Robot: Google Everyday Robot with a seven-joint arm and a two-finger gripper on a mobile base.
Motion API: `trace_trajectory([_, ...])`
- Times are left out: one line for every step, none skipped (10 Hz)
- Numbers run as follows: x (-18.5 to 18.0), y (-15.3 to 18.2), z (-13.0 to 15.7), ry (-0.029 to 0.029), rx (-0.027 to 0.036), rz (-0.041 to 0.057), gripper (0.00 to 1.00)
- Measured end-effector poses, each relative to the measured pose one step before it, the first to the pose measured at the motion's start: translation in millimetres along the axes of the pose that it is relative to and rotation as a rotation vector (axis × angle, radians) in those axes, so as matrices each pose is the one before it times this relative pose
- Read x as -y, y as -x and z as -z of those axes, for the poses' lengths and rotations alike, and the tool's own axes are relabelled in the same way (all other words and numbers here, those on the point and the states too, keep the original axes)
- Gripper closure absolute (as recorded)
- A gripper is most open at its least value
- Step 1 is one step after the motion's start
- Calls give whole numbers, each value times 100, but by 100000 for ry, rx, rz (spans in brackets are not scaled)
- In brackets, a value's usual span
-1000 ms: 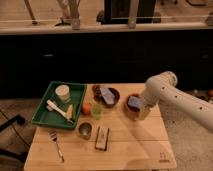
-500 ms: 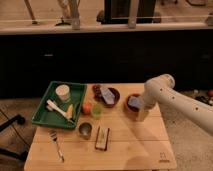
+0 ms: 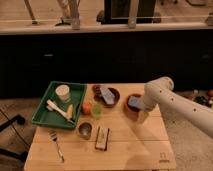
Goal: Wipe table surface with sponge
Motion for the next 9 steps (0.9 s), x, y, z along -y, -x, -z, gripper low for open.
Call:
trace_trajectory([-31, 97, -329, 529, 171, 32, 20])
trace_trajectory([19, -33, -81, -207, 40, 9, 20])
trace_trajectory([156, -94, 219, -841, 533, -432, 20])
trace_trajectory([342, -200, 337, -957, 720, -364, 20])
trace_trajectory([391, -32, 160, -723, 986, -308, 20])
trace_trajectory([462, 11, 131, -596, 1263, -352, 20])
trace_trajectory([630, 4, 187, -1030, 1545, -450, 20])
trace_trajectory([442, -34, 93, -734, 833, -418, 20])
trace_trajectory([513, -55, -35, -762, 1050, -682, 20])
